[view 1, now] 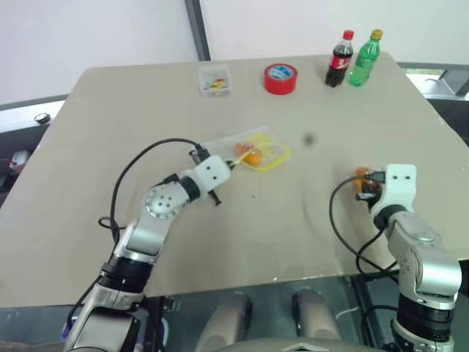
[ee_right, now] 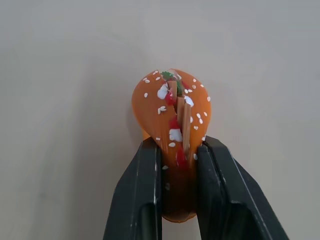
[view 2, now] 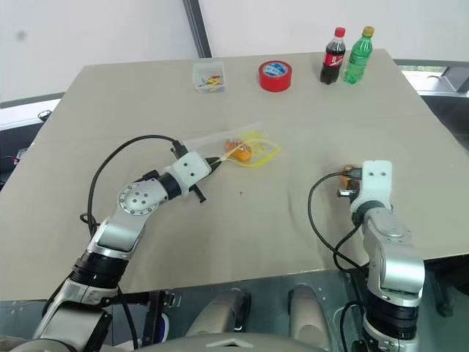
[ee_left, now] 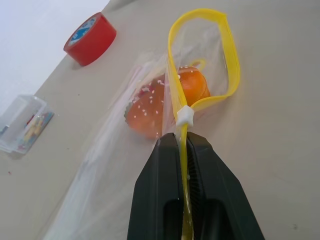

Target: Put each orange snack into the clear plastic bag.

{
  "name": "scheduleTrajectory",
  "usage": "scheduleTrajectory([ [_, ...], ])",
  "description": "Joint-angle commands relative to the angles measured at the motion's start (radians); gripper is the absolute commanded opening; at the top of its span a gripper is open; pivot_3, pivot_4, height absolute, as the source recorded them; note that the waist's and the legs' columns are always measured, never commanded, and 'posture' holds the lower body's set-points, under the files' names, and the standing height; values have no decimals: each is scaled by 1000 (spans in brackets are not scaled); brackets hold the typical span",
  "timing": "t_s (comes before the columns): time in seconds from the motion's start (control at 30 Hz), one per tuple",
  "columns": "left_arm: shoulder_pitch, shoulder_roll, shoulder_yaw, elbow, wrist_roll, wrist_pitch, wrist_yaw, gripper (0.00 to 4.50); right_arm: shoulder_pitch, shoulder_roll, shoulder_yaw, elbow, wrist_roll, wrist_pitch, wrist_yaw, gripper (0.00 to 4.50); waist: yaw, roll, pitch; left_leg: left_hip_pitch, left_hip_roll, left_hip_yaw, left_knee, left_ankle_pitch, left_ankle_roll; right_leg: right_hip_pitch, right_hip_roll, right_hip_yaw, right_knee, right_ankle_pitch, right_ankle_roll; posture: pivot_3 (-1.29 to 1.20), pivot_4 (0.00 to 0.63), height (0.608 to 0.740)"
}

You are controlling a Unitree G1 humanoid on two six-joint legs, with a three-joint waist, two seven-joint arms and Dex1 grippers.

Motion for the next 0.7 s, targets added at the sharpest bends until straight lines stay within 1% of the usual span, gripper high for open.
scheduleTrajectory([
  [0.03, 17, 6, 38, -67, -24, -15, 4, 0, -63, -17, 104, -18, 69, -44, 88, 797, -1, 0, 0, 0, 0, 0, 0, 0, 0, 0, 0, 0, 0, 0, 0, 0, 150, 740],
  [0.23, 67, 19, 53, -135, -38, -2, -9, 0, -223, -1, 260, 134, 104, -63, 146, 797, 3, 0, 0, 0, 0, 0, 0, 0, 0, 0, 0, 0, 0, 0, 0, 0, 150, 740],
  [0.4, 115, 30, 55, -214, -67, 2, -33, 0, -319, 19, 341, 278, 93, -124, 169, 797, 3, 0, 0, -1, 0, -1, 0, 0, 0, 0, -1, -1, -1, 0, 0, 0, 150, 740],
  [0.63, 174, 59, 57, -271, -66, 0, -61, 0, -386, 59, 363, 436, 85, -222, 168, 797, -3, 0, 0, -1, 0, -1, 0, 0, 0, 0, 0, -1, -1, 0, 0, 0, 150, 740],
  [0.7, 204, 77, 54, -283, -71, -11, -83, 0, -414, 105, 330, 524, 93, -258, 139, 797, -4, 0, 0, 0, 0, -1, -1, 0, 0, 0, 0, 0, -1, 0, 0, 0, 150, 740],
])
